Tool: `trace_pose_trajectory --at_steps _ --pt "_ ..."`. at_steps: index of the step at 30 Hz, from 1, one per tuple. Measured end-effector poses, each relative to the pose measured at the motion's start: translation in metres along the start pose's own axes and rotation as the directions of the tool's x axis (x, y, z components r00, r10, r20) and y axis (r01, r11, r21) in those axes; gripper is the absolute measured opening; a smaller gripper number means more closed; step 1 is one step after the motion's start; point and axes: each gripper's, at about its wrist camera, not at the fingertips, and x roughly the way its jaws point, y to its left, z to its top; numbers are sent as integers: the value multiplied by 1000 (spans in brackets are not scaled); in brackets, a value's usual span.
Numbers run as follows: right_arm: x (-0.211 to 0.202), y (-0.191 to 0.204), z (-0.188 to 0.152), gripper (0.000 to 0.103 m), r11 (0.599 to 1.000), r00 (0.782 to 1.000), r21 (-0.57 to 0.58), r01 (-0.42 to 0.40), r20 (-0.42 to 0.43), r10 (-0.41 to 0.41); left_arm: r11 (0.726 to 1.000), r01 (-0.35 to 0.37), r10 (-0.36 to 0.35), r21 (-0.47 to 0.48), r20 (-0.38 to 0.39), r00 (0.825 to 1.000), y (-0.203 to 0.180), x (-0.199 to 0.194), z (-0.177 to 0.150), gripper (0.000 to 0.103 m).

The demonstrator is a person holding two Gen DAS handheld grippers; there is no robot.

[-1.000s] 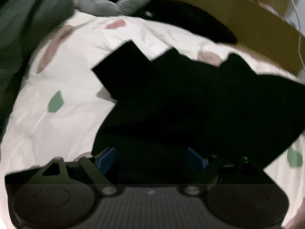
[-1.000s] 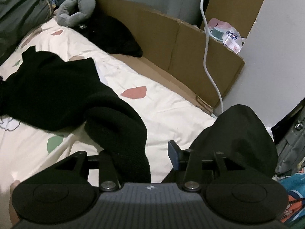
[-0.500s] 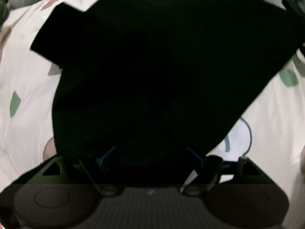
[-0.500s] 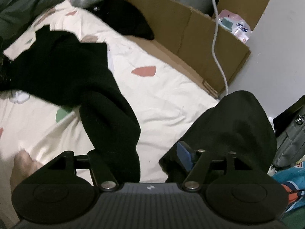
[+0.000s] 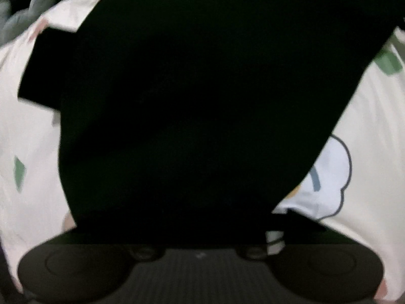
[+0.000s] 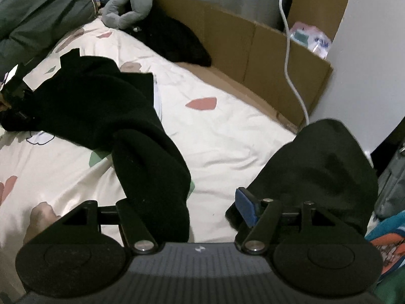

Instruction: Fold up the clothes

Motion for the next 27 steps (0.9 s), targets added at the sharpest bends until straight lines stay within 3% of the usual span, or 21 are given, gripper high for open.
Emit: trace_pose_trajectory --at_steps 2,8,12,13,18,22,27 --pt "-5 3 10 68 1000 999 -2 -13 49 13 1000 -18 18 20 4 1000 -5 -6 0 8" --pt "-10 13 43 68 997 985 -46 -54 160 61 997 -52 56 -55 87 995 13 -46 -17 7" --pt "0 25 61 63 989 975 -86 -119 176 133 984 -129 147 -124 150 978 33 -86 -28 6" --pt "4 30 64 59 985 973 -99 -144 166 159 978 -150 173 -146 154 973 41 -96 -30 5" --pt "35 62 68 58 945 955 -174 -276 66 291 958 -215 243 -188 146 959 80 -122 -26 4" --pt "64 88 61 61 914 933 -196 -356 -29 358 940 -271 306 -205 162 938 72 -148 -18 2" --pt "86 118 37 70 857 880 -212 -470 -178 439 924 -305 340 -231 129 932 81 -158 -38 2"
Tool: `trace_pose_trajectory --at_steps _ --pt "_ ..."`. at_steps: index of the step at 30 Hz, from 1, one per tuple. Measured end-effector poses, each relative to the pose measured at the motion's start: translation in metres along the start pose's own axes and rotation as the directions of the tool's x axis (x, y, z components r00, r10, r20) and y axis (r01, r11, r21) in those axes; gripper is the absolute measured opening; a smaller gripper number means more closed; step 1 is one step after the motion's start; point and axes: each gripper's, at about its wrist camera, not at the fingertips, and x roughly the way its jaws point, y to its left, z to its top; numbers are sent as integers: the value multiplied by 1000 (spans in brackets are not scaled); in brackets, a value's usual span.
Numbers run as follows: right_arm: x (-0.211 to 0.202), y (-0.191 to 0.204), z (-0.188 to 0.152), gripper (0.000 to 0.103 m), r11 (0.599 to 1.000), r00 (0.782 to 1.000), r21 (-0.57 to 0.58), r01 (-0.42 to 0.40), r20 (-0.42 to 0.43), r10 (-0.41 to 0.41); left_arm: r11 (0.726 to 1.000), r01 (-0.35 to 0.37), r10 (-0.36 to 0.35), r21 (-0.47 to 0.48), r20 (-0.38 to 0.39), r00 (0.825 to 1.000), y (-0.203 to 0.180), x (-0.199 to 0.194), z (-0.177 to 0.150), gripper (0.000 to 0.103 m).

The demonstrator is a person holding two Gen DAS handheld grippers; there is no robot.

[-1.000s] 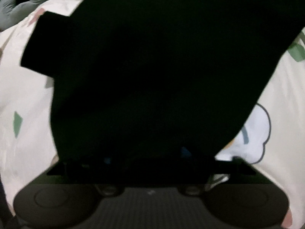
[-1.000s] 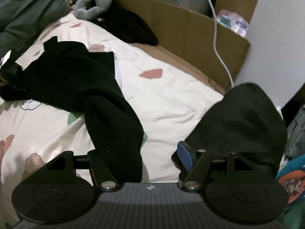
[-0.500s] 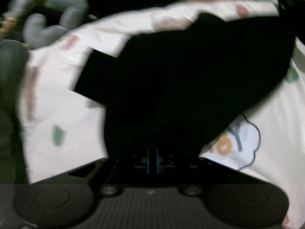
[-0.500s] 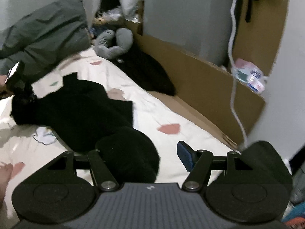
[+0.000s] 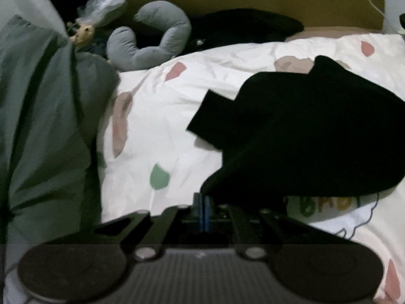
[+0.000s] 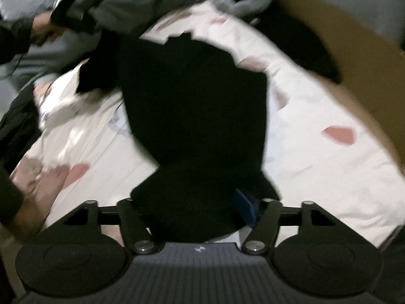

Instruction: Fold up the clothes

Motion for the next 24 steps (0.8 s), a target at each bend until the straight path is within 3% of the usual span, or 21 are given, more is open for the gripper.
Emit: trace_pose_trajectory --at_steps 4,6,8,10,17,24 --pt "6 10 -16 72 998 996 3 -67 -56 67 999 -27 24 -41 -89 996 16 9 -33 0" --pt "7 12 -23 77 994 992 23 -105 -67 106 994 -95 88 -54 -123 989 24 9 -48 0" --pt "7 14 -27 95 993 990 20 -118 -77 119 978 -161 138 -132 -163 977 44 10 -68 0" --pt "9 17 -36 103 995 991 -4 -101 -88 101 968 -156 120 -197 -181 976 56 10 -82 0" --pt "-2 11 -50 103 997 992 11 -71 -102 71 986 -98 74 -133 -174 982 34 13 -85 1" --pt "-33 2 -29 103 995 995 37 -87 -37 89 995 -56 47 -87 -95 994 7 21 -60 23"
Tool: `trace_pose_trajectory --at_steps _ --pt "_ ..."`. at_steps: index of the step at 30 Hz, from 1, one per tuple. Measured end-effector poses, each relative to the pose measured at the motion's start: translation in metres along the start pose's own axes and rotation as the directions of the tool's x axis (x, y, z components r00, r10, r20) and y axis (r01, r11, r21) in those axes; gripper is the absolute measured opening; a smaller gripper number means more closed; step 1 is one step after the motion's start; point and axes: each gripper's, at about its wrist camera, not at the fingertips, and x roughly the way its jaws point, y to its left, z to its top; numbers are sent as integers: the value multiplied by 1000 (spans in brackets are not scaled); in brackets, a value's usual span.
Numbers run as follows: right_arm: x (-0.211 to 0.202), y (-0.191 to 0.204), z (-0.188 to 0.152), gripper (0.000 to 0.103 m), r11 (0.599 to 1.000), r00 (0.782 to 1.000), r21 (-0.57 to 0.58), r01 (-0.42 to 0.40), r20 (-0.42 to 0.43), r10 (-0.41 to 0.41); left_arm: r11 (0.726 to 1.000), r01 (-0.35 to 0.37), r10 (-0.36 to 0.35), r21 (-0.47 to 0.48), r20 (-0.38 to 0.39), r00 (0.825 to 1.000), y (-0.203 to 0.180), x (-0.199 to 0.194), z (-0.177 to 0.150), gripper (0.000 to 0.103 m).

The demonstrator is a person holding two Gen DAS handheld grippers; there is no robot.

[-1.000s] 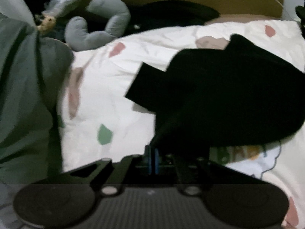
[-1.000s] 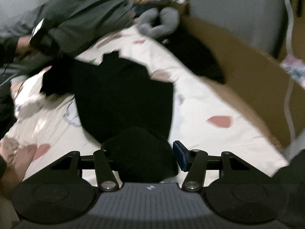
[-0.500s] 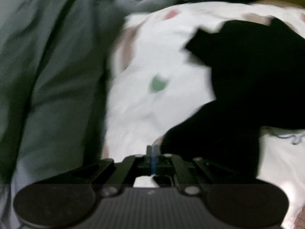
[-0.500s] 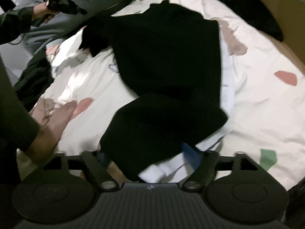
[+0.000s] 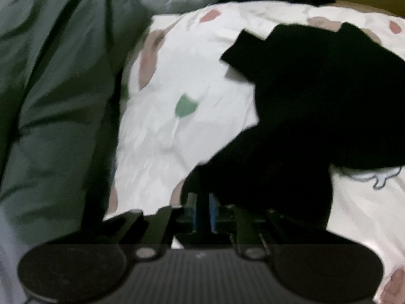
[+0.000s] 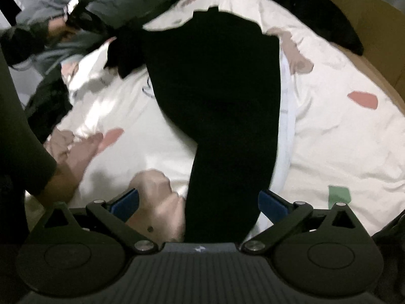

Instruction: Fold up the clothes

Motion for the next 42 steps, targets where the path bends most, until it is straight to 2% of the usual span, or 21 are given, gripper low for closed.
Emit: trace_pose_trajectory --at_steps 4,9,12,15,18,22,23,24,25,27,30,37,42 --pt "-5 -9 19 103 1000 999 -6 25 33 -25 998 -5 1 68 64 998 -19 4 21 42" --pt "6 -22 47 103 998 997 -25 52 59 -51 986 1 -12 168 65 998 -40 23 44 57" --pt "8 -23 69 103 995 994 -69 73 87 -67 969 103 -110 226 17 994 -47 39 60 60" --pt "5 -23 86 103 993 990 -85 82 123 -71 946 230 -229 230 -31 973 -49 47 70 63" --pt "2 -26 98 103 994 983 -66 92 165 -80 920 288 -277 267 -79 958 -60 59 76 67" --pt "4 -26 102 103 996 979 -47 80 190 -70 906 347 -322 242 -138 937 -62 74 74 67" --pt "5 -25 102 103 996 980 -46 76 189 -66 905 351 -325 241 -143 935 -61 75 73 66" --pt "7 -24 102 103 996 981 -47 71 186 -61 903 357 -329 240 -147 933 -61 75 71 61" --pt "9 -23 102 103 996 982 -50 68 181 -57 900 364 -335 241 -152 930 -60 74 69 48" --pt "14 -21 100 103 996 984 -58 63 172 -52 892 370 -341 258 -153 928 -62 71 65 32" --pt "18 -20 100 103 996 985 -62 57 167 -46 882 381 -353 276 -146 924 -66 62 56 16" --pt "23 -19 108 103 995 984 -86 56 172 -40 875 381 -373 299 -87 924 -75 19 16 11" --pt "31 -17 116 103 993 987 -111 40 159 -22 850 453 -434 268 -131 891 -82 -4 -21 11"
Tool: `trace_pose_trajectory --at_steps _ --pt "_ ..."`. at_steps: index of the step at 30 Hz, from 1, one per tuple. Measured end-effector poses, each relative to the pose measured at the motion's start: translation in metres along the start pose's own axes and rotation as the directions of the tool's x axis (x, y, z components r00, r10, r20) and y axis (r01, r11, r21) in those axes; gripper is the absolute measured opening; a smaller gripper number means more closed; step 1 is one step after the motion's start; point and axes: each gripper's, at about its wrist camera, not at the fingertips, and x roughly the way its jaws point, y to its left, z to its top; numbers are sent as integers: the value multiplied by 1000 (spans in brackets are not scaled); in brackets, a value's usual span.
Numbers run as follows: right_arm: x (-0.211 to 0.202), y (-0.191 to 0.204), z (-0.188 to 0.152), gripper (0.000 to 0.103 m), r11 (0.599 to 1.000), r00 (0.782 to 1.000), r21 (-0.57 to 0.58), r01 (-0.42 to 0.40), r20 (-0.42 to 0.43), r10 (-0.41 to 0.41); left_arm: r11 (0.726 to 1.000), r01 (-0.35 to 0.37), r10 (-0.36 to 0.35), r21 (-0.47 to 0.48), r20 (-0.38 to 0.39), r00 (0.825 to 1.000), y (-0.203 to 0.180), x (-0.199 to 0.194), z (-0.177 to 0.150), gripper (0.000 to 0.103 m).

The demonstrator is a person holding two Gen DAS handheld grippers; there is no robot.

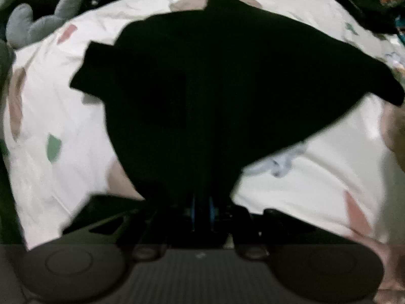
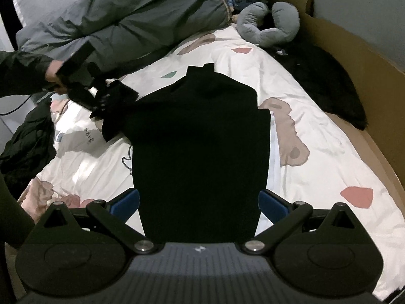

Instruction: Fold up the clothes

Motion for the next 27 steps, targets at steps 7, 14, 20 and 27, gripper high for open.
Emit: trace_pose_trajectory --at_steps 7,14,20,27 --pt "32 7 30 103 996 999 -71 -48 -9 48 995 45 -50 -89 -53 997 -23 -8 -60 11" --pt "71 19 47 103 989 995 -107 -98 -42 94 986 51 -73 -159 -132 989 -38 -7 -110 4" --pt "114 17 49 103 991 991 -85 -108 -86 100 979 10 -48 -205 -184 982 -35 2 -138 0" --pt "148 -11 61 103 999 998 -31 -19 -59 17 933 -49 40 -357 -32 999 -2 -20 -120 39"
